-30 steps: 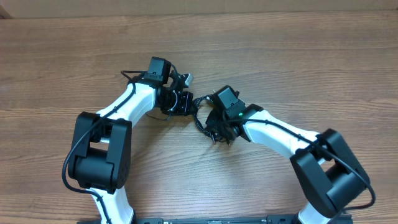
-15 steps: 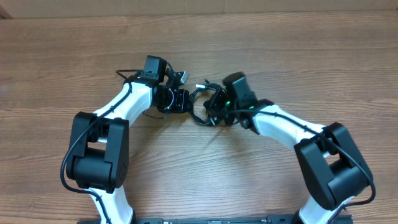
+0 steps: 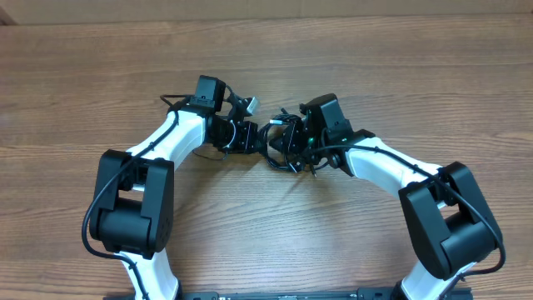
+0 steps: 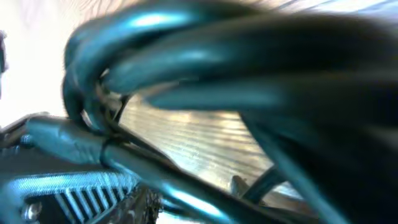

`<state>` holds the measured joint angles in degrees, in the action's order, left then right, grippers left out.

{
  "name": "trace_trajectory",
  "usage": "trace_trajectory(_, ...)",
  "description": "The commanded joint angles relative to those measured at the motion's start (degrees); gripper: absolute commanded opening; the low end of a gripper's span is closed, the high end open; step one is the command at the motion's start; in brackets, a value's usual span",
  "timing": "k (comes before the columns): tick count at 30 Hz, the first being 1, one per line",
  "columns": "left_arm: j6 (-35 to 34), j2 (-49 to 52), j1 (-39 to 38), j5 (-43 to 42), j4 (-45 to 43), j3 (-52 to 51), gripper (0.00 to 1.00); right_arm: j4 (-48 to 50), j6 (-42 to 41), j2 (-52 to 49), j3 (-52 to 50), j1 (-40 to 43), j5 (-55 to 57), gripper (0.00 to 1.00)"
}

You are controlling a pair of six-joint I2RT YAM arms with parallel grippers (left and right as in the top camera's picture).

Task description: Untangle cables

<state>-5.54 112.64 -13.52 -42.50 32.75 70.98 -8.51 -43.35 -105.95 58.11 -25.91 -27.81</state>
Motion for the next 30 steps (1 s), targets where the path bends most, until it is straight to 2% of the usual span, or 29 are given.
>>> trace_trajectory(1, 1.7, 0.6, -0.7, -1.9, 0.0, 0.2, 0.04, -4.7, 5.4, 2.0, 4.3, 1.6, -6.9, 0.42)
trace_trajectory(5, 1.2, 0.6, -0.7, -0.5, 0.1, 0.2, 0.04, -19.3, 9.9, 3.8, 9.7, 2.9, -2.3, 0.48)
trace_trajectory(8, 1.0, 0.6, -0.7, -0.3, 0.0, 0.1, 0.04, -31.1, 10.9, 4.4, 14.4, 3.1, 4.2, 0.49)
trace_trajectory(11, 0.8, 0.6, -0.7, -0.3, 0.0, 0.2, 0.04, -37.0, 10.8, 4.5, 16.3, 3.0, 3.6, 0.48)
trace_trajectory(18, 0.8, 0.6, -0.7, -0.3, 0.0, 0.2, 0.04, -42.3, 10.1, 4.0, 14.0, 0.7, 4.0, 0.25)
trace_trajectory(22, 0.7, 0.6, -0.7, -0.1, 0.0, 0.2, 0.04, -42.2, 6.3, 4.0, 11.9, -0.8, 6.9, 0.17)
trace_trajectory(30, -12.5, 0.6, -0.7, 16.7, 2.6, 0.1, 0.04, -41.5, 0.1, 4.0, 9.2, -3.6, 11.6, 0.04)
